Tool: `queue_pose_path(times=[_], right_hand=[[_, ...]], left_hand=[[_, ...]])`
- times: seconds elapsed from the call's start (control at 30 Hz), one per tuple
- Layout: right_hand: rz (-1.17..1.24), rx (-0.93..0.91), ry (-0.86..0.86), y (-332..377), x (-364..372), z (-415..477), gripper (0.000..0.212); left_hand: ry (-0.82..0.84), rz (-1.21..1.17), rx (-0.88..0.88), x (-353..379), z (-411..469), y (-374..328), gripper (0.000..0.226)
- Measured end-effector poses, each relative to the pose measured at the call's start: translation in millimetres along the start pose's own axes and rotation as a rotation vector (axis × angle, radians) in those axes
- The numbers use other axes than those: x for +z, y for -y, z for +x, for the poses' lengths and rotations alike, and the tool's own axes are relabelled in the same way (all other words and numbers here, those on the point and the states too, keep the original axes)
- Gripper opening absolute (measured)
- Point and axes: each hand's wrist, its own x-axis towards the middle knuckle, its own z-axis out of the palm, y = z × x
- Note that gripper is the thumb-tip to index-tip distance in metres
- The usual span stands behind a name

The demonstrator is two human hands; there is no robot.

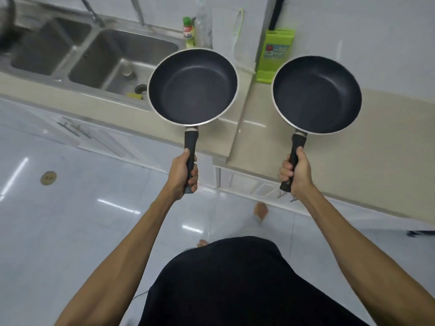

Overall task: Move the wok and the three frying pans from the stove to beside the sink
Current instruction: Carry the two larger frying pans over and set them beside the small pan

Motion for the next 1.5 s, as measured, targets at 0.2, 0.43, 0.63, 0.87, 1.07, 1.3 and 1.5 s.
queue_pose_path(times=[0.2,0.43,0.63,0.87,1.07,1.3,1.5], right_hand=[[-0.174,0.017,0.137,-42,108,-12,0.047],[-0.356,0.078,0.244,-83,222,10,0.048],[-0.473,0.109,0.317,-114,344,53,0.047],[-0.547,0.251,0.420,-160,505,97,0.047],[-0.671,0.261,0.465,-195,639,119,0.047],[-0.679,0.252,0.502,-271,797,121,0.048],[-0.623,0.210,0.532,-351,946,89,0.047]], left_hand=[[-0.144,-0.073,0.073,-109,-24,-13,0.039],[-0.293,-0.201,0.079,-207,-8,-40,0.040],[-0.371,-0.271,0.062,-298,26,-73,0.042],[-0.464,-0.331,0.036,-413,65,-123,0.042],[-0.572,-0.413,0.046,-517,82,-162,0.042],[-0.608,-0.458,0.084,-668,113,-217,0.042],[-0.591,-0.375,0.114,-839,103,-274,0.042]])
